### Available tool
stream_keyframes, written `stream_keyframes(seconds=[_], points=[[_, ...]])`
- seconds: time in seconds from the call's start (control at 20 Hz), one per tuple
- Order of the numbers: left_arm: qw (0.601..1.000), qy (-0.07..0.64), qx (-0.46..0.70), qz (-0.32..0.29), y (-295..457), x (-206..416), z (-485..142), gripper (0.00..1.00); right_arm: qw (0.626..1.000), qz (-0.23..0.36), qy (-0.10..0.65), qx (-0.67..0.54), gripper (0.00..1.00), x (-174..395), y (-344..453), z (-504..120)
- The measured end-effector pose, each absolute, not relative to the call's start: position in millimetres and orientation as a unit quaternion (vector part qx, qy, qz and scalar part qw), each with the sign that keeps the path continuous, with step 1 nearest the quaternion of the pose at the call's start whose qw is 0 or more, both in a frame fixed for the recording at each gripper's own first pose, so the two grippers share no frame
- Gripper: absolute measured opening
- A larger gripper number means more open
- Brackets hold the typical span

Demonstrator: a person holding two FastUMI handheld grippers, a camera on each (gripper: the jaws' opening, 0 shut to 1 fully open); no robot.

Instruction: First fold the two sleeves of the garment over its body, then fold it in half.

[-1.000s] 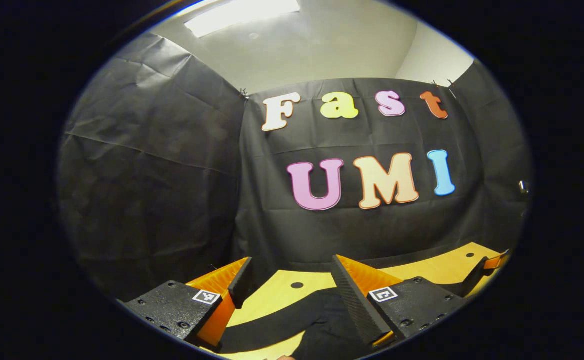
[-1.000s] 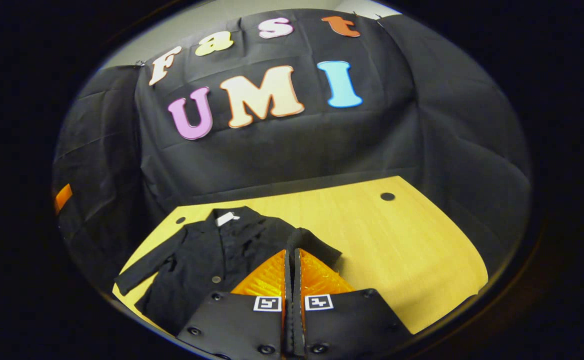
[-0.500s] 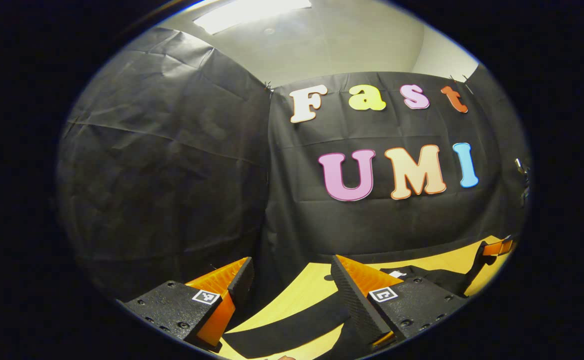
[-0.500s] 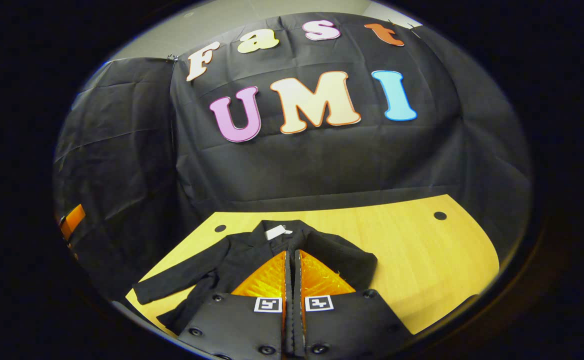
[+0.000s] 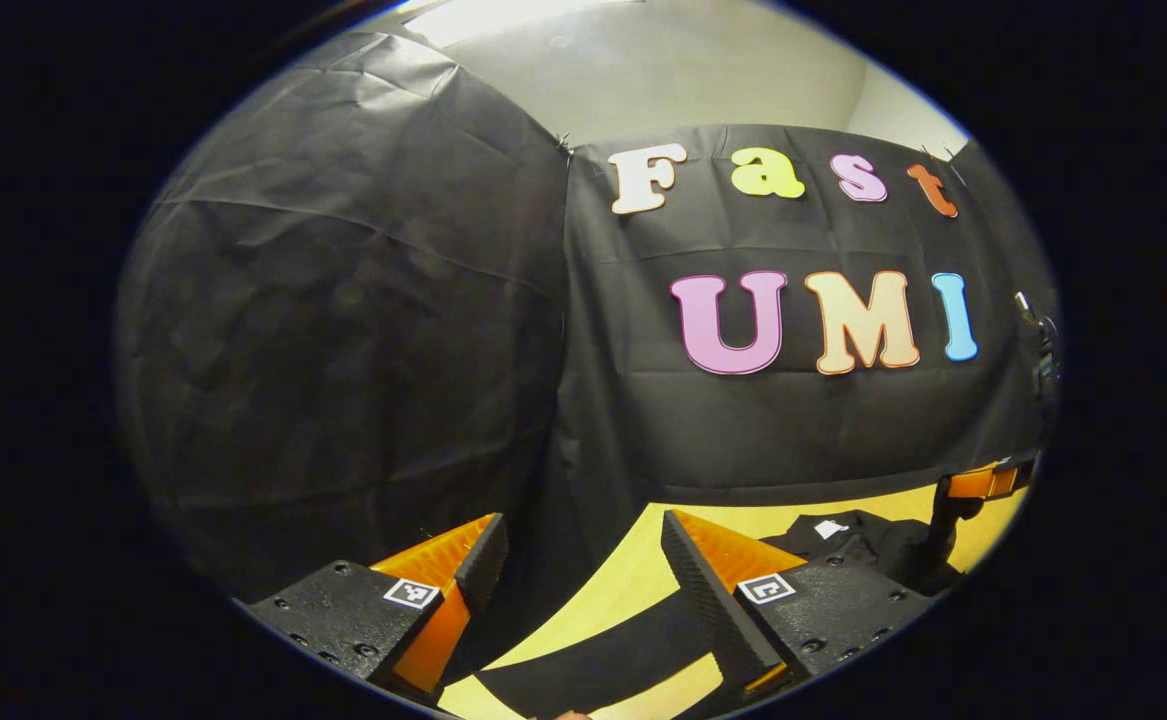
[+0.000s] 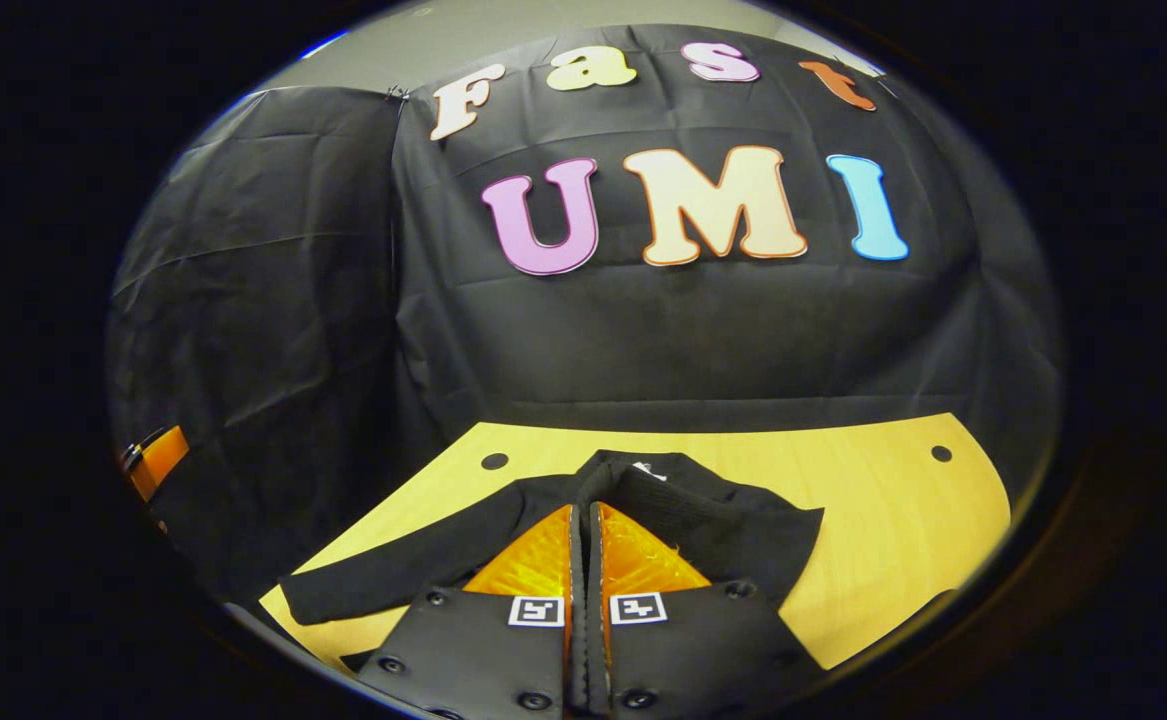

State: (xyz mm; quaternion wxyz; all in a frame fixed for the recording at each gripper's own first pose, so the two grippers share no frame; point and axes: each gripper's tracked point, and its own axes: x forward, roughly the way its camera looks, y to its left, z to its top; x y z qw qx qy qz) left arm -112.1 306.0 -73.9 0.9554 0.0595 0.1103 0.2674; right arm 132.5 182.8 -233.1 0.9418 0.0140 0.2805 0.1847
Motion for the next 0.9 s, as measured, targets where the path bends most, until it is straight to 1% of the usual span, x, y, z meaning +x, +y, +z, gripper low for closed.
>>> stream_keyframes(seconds=[0.05, 0.15, 0.2, 0.25, 0.3, 0.35, 0.4, 0.45, 0.5, 0.55, 0.6, 0.65, 0.75, 0.8, 0.85, 0.9], points=[[0.955, 0.114, 0.060, 0.267, 313, -113, -77, 0.96, 0.941, 0.188, 0.281, 0.012, 0.03, 133, 194, -235], [0.954, 0.123, 0.063, 0.266, 327, -115, -84, 0.96, 0.939, 0.192, 0.284, 0.005, 0.02, 137, 215, -242], [0.954, 0.126, 0.064, 0.265, 333, -117, -87, 0.92, 0.939, 0.193, 0.286, 0.003, 0.02, 139, 223, -247], [0.954, 0.129, 0.064, 0.263, 339, -115, -91, 0.96, 0.938, 0.192, 0.290, -0.001, 0.00, 141, 231, -253], [0.954, 0.133, 0.064, 0.262, 343, -118, -92, 0.96, 0.938, 0.187, 0.293, -0.009, 0.02, 144, 238, -257], [0.953, 0.138, 0.063, 0.263, 349, -119, -96, 0.92, 0.937, 0.184, 0.296, -0.016, 0.02, 146, 244, -262], [0.952, 0.142, 0.062, 0.263, 354, -121, -101, 0.92, 0.936, 0.184, 0.298, -0.021, 0.06, 149, 253, -267], [0.951, 0.147, 0.060, 0.264, 359, -122, -104, 0.93, 0.935, 0.184, 0.302, -0.025, 0.02, 153, 260, -273], [0.950, 0.153, 0.057, 0.265, 363, -125, -110, 0.96, 0.934, 0.181, 0.305, -0.032, 0.02, 156, 267, -279], [0.949, 0.160, 0.053, 0.266, 367, -126, -116, 0.93, 0.934, 0.177, 0.307, -0.038, 0.02, 160, 271, -282], [0.948, 0.170, 0.048, 0.265, 370, -129, -124, 0.96, 0.934, 0.173, 0.310, -0.042, 0.02, 163, 276, -287], [0.947, 0.180, 0.042, 0.264, 373, -130, -133, 0.96, 0.934, 0.167, 0.312, -0.040, 0.04, 166, 278, -289], [0.944, 0.202, 0.029, 0.258, 376, -133, -154, 0.96, 0.942, 0.159, 0.293, -0.031, 0.49, 174, 282, -281], [0.943, 0.211, 0.023, 0.256, 376, -133, -165, 0.93, 0.947, 0.151, 0.280, -0.036, 0.72, 176, 277, -272], [0.941, 0.223, 0.019, 0.255, 377, -133, -176, 0.97, 0.951, 0.149, 0.268, -0.044, 0.94, 179, 273, -267], [0.938, 0.236, 0.013, 0.254, 378, -135, -190, 0.93, 0.951, 0.148, 0.265, -0.052, 0.98, 179, 268, -266]])
